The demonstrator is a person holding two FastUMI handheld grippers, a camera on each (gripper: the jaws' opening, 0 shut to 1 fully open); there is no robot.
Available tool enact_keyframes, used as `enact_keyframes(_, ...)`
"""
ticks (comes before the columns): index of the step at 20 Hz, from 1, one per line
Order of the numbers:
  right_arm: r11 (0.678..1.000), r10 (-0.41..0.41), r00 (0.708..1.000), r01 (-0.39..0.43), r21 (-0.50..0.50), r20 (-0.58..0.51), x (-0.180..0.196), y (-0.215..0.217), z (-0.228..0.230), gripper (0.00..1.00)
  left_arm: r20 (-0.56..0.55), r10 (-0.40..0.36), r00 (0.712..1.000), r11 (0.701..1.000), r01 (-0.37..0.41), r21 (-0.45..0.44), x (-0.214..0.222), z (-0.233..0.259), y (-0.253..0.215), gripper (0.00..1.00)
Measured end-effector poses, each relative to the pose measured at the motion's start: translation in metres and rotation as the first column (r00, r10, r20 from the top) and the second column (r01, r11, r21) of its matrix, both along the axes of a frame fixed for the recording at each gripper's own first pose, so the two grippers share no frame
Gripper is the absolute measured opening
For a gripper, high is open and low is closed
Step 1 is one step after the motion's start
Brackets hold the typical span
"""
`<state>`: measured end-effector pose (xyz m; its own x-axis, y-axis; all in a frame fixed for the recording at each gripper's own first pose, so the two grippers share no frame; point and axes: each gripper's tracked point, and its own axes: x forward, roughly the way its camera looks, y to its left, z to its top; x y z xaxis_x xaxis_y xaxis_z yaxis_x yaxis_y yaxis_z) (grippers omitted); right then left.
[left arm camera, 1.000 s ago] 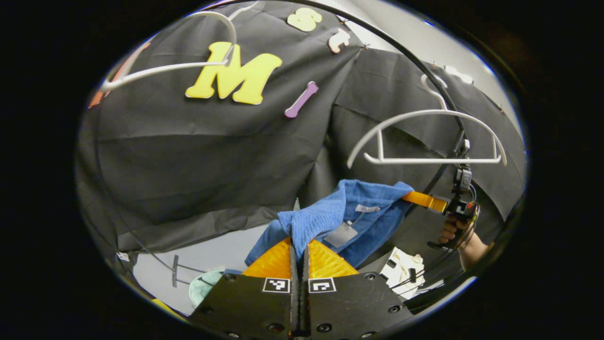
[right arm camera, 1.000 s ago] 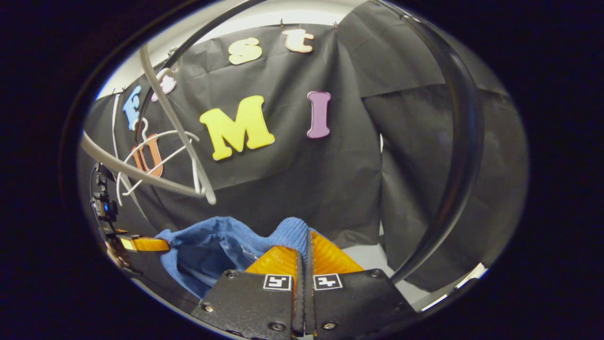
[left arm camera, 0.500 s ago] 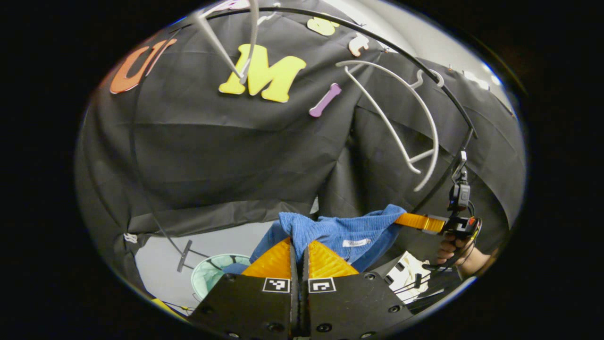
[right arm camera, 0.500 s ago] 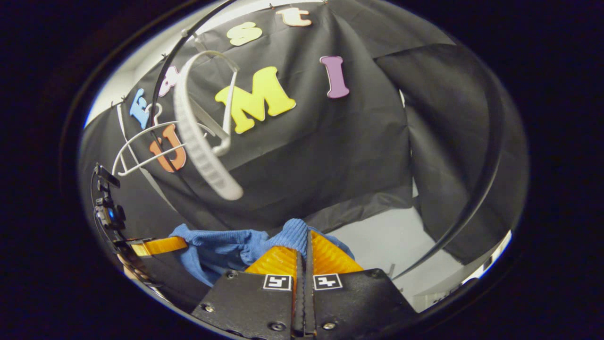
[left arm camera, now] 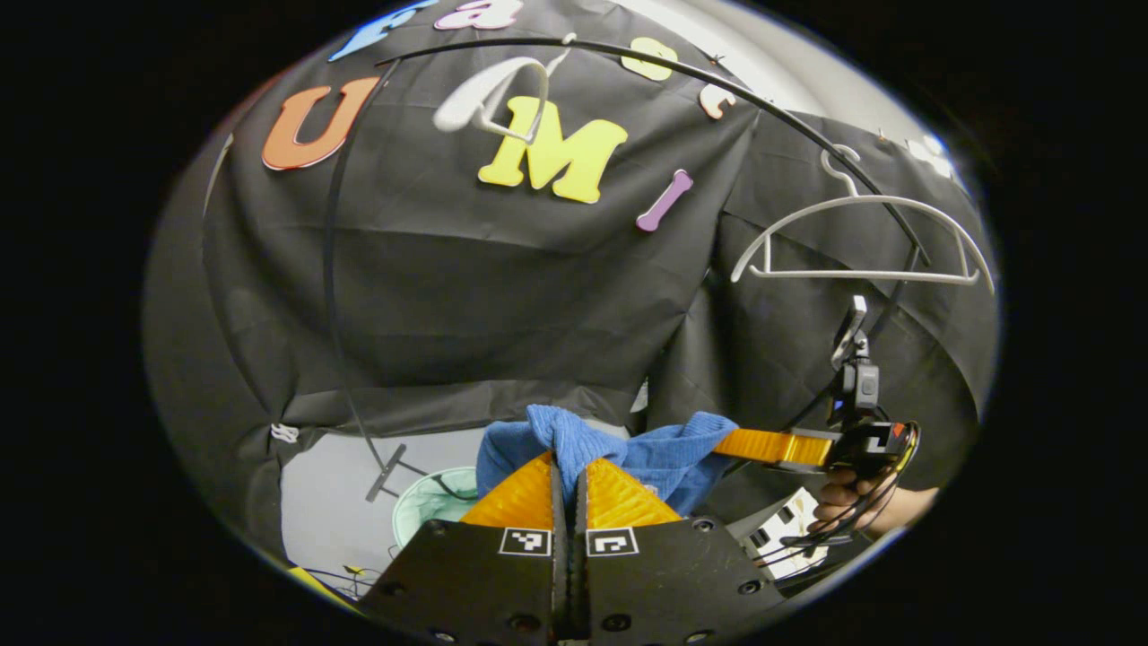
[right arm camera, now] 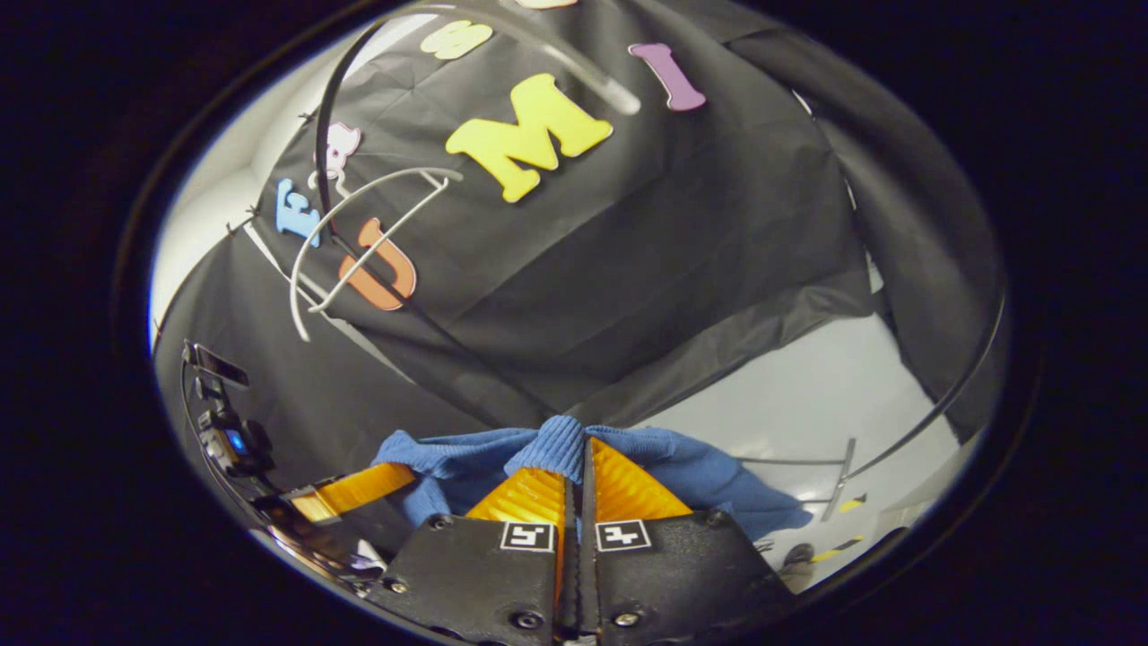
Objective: Grasp the clothes on the hanger with both hands and then place them into the laundry hamper below.
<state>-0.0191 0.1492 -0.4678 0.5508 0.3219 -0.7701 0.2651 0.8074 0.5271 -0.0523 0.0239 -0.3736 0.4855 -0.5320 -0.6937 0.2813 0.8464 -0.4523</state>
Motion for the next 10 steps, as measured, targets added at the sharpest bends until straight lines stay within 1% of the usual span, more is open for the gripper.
enact_keyframes(1,1.0,0.008,1.0,-0.007,0.022,-0.013,0.0,0.012,-0.002,0.04,0.002,0.007,1.0,1.0,-0.007,0.012,-0.001,0.0,0.002,0.0)
enact_keyframes(5,0.993,0.081,0.996,-0.077,0.094,-0.043,0.005,0.064,-0.007,0.04,0.018,0.004,1.0,0.999,-0.004,0.038,-0.008,0.001,0.007,0.0)
enact_keyframes(8,0.979,0.104,0.993,-0.092,0.18,-0.057,0.011,0.093,-0.004,0.04,0.047,0.003,0.999,0.998,-0.005,0.058,-0.009,0.009,0.014,0.01)
enact_keyframes(10,0.971,0.116,0.992,-0.104,0.217,-0.041,0.015,0.104,0.005,0.04,0.075,0.013,0.997,0.999,-0.016,0.05,-0.006,0.02,0.019,0.01)
